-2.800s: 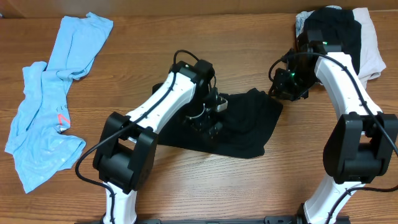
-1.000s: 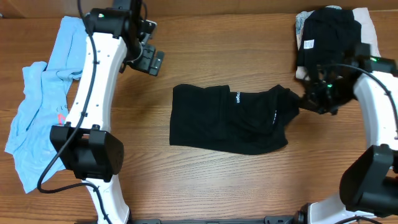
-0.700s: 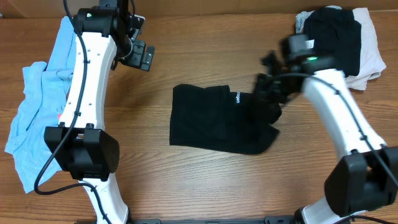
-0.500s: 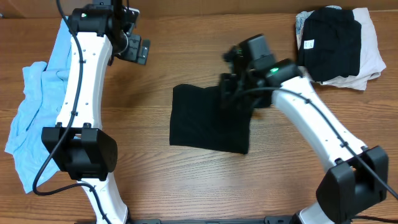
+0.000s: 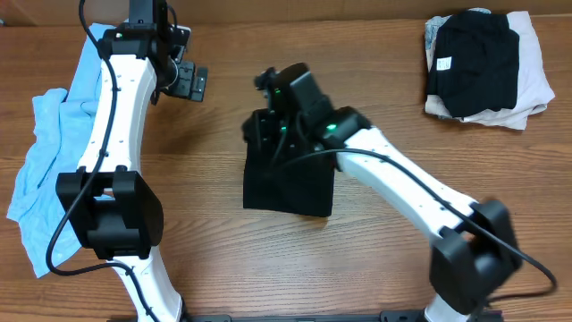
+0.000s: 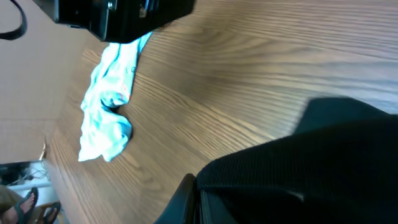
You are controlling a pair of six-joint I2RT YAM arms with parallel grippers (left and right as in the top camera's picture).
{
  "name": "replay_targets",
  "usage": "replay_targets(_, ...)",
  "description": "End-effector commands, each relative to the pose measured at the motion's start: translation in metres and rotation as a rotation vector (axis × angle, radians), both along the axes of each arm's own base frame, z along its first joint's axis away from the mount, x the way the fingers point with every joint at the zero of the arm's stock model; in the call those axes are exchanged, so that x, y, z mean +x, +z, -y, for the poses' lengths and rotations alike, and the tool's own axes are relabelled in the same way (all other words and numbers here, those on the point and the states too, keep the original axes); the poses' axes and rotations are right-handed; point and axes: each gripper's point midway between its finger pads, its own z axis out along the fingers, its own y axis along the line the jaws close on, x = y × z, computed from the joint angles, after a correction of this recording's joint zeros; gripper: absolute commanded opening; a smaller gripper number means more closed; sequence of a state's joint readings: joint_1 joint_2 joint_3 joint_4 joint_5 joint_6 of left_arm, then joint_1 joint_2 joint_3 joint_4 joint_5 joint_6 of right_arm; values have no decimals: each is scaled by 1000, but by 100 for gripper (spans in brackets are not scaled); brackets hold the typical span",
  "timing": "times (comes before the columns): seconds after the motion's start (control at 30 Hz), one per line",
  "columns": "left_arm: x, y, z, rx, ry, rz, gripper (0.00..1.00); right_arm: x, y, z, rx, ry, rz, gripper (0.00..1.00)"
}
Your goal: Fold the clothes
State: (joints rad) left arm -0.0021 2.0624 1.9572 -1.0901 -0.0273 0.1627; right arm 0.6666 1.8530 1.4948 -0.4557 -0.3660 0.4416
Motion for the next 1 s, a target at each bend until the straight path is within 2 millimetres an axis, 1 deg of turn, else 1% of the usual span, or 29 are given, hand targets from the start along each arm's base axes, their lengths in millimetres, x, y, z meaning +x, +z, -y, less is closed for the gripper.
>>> replay_targets(0.0, 1, 0, -1, -5, 12, 7, 100, -3, 8, -23, 59, 29, 2, 4)
replay_targets(0.1, 3, 1, -2, -5, 12, 18, 100, -9, 12, -34, 75, 50, 21, 4)
replay_targets(0.17, 5, 2, -2, -5, 12, 24, 100, -11, 5, -37, 59, 49, 17, 4)
replay_targets(0.27, 6, 2, -2, -5, 13, 30, 100, -13, -14, -42, 47, 48, -24, 4)
replay_targets(0.33, 6, 2, -2, -6, 13, 30, 100, -16, -15, -50, 79, 84, -39, 4)
replay_targets(0.43, 6, 2, -2, -5, 13, 30, 100, -15, -2, -59, 132, 108, -17, 4)
replay_targets(0.5, 6, 2, -2, -5, 13, 29, 100, -11, 12, -62, 156, 113, -1, 4)
replay_targets(0.6, 6, 2, -2, -5, 12, 30, 100, -12, 33, -68, 188, 139, 11, 4)
replay_targets(0.67, 6, 2, -2, -5, 12, 30, 100, -12, 37, -69, 189, 142, 8, 4)
replay_targets(0.73, 6, 2, -2, -5, 13, 30, 100, -16, 31, -68, 172, 146, -6, 4)
replay_targets(0.77, 6, 2, -2, -5, 12, 30, 100, -18, 25, -68, 154, 153, -17, 4)
replay_targets(0.9, 6, 2, -2, -5, 12, 30, 100, -28, -15, -72, 73, 158, -87, 4)
replay_targets(0.93, 6, 2, -2, -5, 12, 30, 100, -30, -25, -74, 59, 161, -104, 6)
replay_targets(0.97, 7, 2, -2, -5, 12, 32, 100, -31, -32, -75, 52, 164, -113, 18)
